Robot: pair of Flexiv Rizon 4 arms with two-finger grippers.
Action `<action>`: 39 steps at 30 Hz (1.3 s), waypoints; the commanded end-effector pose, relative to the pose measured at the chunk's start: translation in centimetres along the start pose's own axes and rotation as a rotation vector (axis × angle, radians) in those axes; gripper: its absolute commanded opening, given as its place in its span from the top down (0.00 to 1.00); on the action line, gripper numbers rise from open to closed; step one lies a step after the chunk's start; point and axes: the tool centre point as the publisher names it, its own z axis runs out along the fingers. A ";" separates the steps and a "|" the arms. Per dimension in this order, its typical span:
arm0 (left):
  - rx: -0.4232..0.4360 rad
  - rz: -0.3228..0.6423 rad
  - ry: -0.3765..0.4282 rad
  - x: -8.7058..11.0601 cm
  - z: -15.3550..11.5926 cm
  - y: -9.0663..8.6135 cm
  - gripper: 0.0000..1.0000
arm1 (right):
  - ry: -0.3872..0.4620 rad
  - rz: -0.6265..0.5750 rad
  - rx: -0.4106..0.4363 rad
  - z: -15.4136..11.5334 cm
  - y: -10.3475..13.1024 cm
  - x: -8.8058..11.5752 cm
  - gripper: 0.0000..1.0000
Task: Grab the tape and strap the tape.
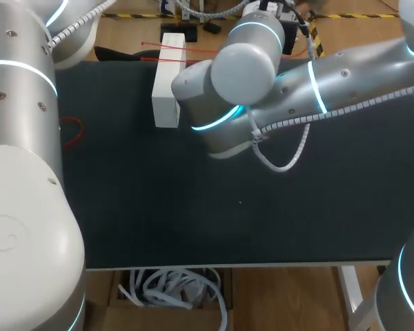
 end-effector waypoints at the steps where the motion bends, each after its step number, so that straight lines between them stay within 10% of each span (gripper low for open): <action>1: -0.006 -0.001 0.005 -0.2 -0.2 -0.1 1.00 | 0.006 0.000 -0.006 -0.1 0.4 -0.3 1.00; 39: -0.006 -0.001 0.005 -0.2 -0.2 -0.1 1.00 | -0.015 0.001 0.001 -0.9 -0.1 -0.5 1.00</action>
